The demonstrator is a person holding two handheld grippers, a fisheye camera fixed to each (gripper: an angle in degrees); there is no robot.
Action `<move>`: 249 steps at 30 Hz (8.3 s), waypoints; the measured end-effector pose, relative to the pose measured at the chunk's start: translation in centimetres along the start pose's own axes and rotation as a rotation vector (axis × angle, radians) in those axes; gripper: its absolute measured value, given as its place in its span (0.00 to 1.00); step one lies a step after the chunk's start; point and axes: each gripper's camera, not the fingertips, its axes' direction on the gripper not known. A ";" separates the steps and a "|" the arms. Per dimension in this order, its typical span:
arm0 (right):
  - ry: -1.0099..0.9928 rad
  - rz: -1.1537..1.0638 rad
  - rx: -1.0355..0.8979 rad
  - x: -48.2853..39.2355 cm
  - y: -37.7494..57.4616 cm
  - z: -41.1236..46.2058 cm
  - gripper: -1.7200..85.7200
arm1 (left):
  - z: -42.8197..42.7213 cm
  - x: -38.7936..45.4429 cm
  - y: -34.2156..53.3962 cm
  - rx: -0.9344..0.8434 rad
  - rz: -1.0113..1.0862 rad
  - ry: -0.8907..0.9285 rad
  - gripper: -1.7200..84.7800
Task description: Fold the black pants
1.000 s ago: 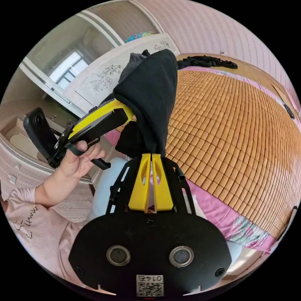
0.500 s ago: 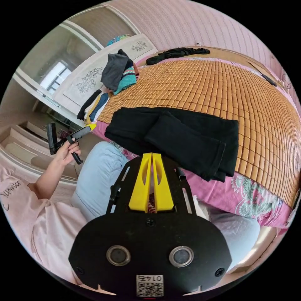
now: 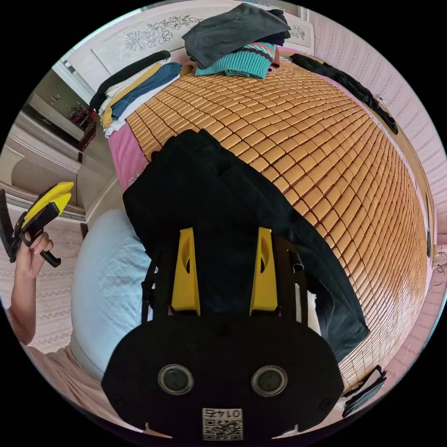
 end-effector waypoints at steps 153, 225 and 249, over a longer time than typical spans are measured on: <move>0.162 -0.239 0.008 -2.2 -31.2 -1.7 0.01 | 6.2 -22.9 -9.2 0.138 -0.123 0.040 0.01; 0.081 0.986 0.253 40.4 53.9 -17.7 0.01 | 39.9 26.0 9.4 -0.261 0.883 0.010 0.05; 0.277 0.789 0.144 48.1 36.0 -17.7 0.01 | 43.3 18.4 -4.9 -0.223 0.555 -0.120 0.01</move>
